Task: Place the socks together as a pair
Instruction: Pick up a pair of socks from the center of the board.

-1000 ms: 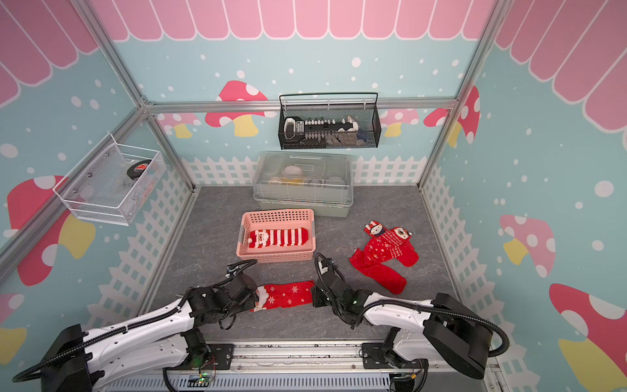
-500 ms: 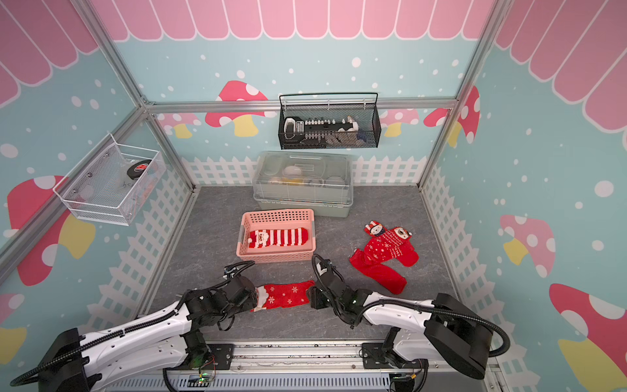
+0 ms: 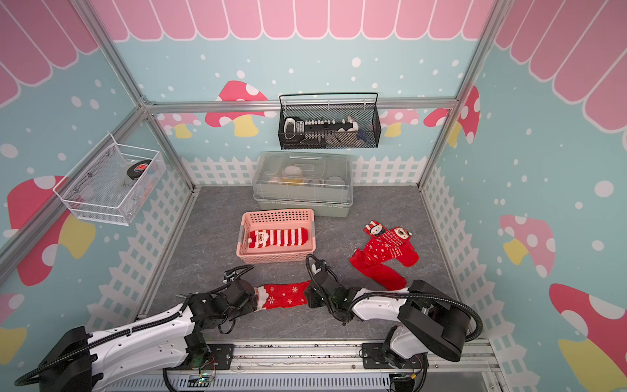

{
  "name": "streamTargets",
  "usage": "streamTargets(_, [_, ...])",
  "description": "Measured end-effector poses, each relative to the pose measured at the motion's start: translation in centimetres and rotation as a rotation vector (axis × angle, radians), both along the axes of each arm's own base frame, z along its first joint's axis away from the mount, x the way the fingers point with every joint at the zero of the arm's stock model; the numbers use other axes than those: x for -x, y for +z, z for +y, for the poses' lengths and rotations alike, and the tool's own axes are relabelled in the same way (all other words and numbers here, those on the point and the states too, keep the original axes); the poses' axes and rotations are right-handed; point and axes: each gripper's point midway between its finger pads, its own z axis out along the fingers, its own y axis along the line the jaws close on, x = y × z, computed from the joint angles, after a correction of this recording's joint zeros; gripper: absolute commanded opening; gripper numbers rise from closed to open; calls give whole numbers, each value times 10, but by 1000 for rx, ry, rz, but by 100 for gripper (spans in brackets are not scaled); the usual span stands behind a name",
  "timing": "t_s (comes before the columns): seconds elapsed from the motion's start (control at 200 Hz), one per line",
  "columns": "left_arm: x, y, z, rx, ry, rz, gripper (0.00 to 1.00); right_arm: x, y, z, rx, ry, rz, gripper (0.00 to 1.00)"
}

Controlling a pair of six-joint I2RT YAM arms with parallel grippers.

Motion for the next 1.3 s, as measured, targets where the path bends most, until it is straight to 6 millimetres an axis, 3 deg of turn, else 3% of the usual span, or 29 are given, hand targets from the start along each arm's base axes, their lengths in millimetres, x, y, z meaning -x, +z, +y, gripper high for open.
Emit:
streamTargets(0.095, [-1, 1, 1, 15, 10, -10, 63, -1, -2, 0, -1, -12, 4, 6])
streamTargets(0.155, [-1, 3, 1, 32, 17, -21, 63, -2, -2, -1, 0, -15, 0, 0])
streamTargets(0.64, [-3, 4, -9, 234, 73, -46, 68, -1, 1, -37, 17, -89, -35, 0])
streamTargets(1.031, [-5, 6, -40, 399, 45, -20, 53, -1, -1, -46, 24, -105, -35, 0])
streamTargets(1.301, [-9, -2, -53, 429, 40, 11, 28, 0, -1, -48, 22, -108, -36, 0])
